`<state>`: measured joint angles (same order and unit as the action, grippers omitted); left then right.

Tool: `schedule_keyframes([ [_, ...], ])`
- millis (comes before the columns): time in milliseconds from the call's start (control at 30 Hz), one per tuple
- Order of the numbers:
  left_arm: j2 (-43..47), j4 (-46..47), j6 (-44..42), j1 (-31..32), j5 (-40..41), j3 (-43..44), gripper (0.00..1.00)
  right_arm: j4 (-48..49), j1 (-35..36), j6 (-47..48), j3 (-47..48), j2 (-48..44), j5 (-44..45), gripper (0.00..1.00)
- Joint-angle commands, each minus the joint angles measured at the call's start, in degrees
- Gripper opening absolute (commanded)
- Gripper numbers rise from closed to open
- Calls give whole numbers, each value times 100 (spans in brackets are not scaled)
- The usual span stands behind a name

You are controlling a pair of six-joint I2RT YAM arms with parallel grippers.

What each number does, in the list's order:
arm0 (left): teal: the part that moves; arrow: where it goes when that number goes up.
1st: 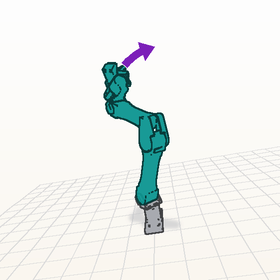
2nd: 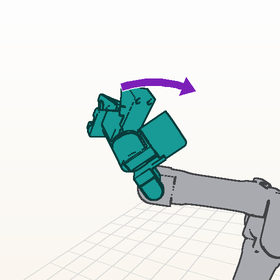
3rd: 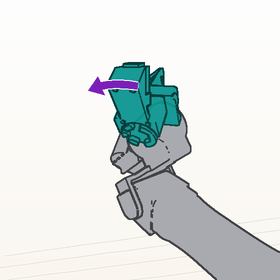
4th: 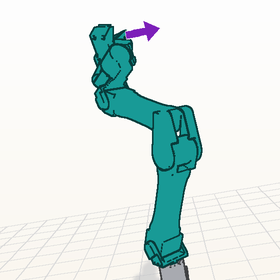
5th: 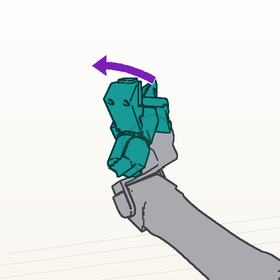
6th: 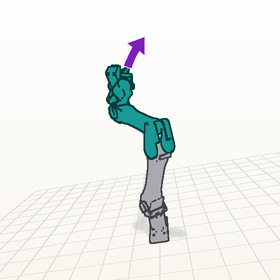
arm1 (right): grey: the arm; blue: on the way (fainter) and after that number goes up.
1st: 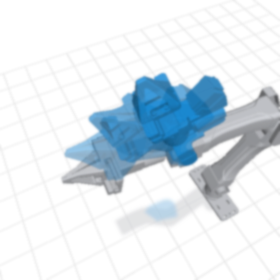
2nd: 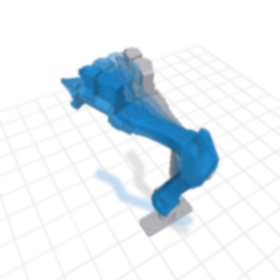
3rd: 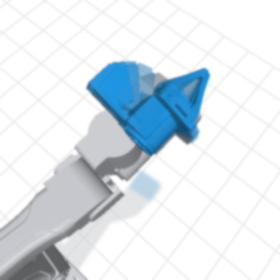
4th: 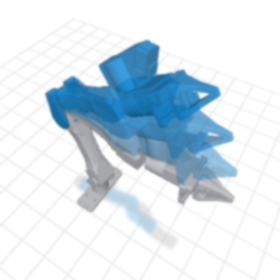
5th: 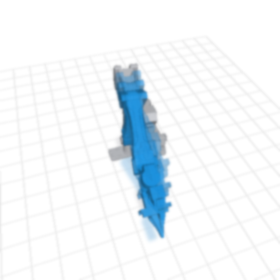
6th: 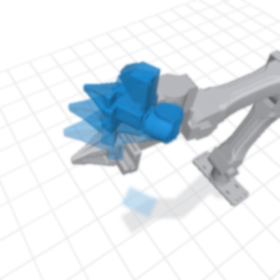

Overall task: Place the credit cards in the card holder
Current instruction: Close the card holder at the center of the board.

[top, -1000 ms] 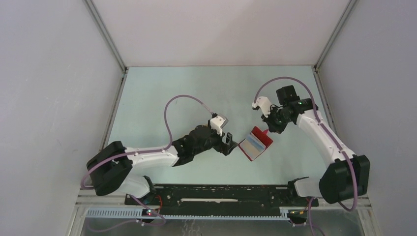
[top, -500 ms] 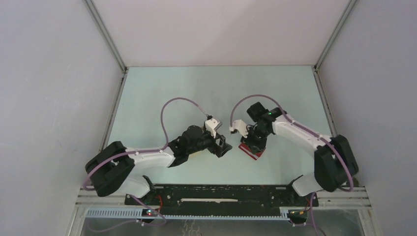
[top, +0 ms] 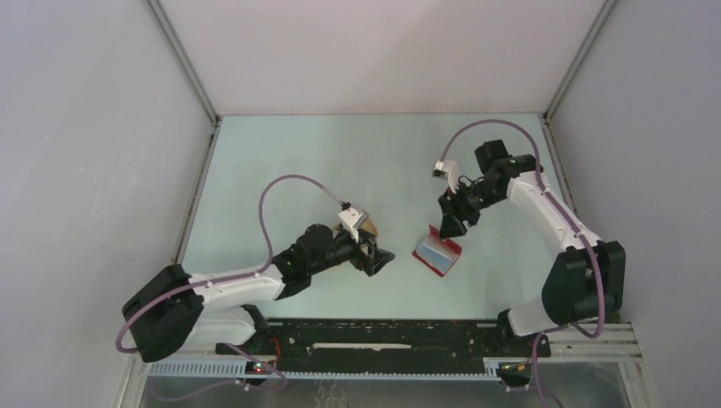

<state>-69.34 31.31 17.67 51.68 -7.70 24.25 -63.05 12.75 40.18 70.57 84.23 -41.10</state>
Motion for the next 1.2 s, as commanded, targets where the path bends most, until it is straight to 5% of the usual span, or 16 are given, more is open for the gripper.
schedule_keyframes([
  [0,360,146,87,17,123,-243,88,-138,-85,-27,27,281,-628,65],
  [300,542,147,139,38,187,-403,88,177,-470,-429,27,273,-623,61],
  [500,557,170,145,46,161,-413,88,131,-754,-636,27,620,-1061,48],
  [633,587,183,164,61,170,-452,88,989,-904,-1734,-89,791,-146,32],
  [833,724,188,195,87,240,-545,89,1416,-787,-1866,-320,1125,1077,7],
  [1067,784,185,227,97,255,-616,88,936,294,-1128,-653,1149,992,5],
  [1167,791,187,252,106,276,-636,88,1080,552,-1196,-752,1054,1236,21],
])
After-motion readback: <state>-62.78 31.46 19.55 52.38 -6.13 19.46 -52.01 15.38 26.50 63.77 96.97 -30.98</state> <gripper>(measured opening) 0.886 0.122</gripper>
